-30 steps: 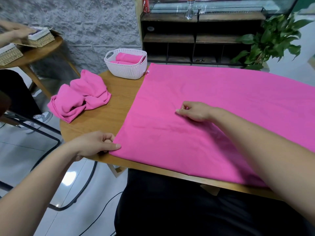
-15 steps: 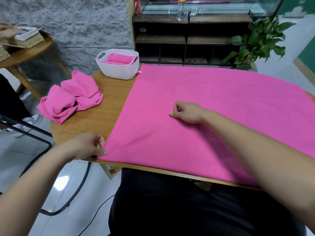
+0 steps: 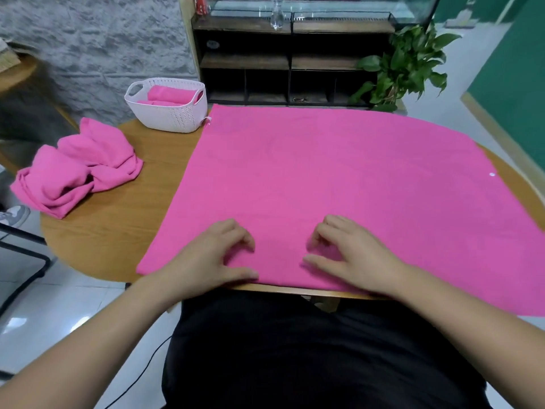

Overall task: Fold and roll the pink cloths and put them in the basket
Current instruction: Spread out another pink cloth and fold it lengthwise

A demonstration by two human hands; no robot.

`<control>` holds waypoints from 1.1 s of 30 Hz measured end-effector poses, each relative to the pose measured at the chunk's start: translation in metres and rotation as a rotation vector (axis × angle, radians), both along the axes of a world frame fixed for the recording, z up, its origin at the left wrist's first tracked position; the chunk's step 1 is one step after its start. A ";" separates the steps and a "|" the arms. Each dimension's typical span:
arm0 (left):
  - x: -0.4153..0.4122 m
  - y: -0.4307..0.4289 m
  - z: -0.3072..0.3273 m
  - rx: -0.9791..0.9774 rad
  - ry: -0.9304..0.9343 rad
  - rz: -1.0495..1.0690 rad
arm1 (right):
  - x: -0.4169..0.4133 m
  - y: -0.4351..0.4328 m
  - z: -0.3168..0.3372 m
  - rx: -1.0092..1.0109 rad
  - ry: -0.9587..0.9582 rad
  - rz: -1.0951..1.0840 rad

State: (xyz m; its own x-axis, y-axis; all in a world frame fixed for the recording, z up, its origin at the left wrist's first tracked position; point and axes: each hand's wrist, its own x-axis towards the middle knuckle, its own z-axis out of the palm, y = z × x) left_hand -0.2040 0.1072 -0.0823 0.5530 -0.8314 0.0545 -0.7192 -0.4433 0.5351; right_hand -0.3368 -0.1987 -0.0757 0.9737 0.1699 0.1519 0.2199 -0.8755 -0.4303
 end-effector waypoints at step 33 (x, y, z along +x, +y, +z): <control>0.005 0.021 -0.027 0.022 -0.315 -0.036 | -0.060 -0.041 -0.037 -0.143 -0.168 -0.062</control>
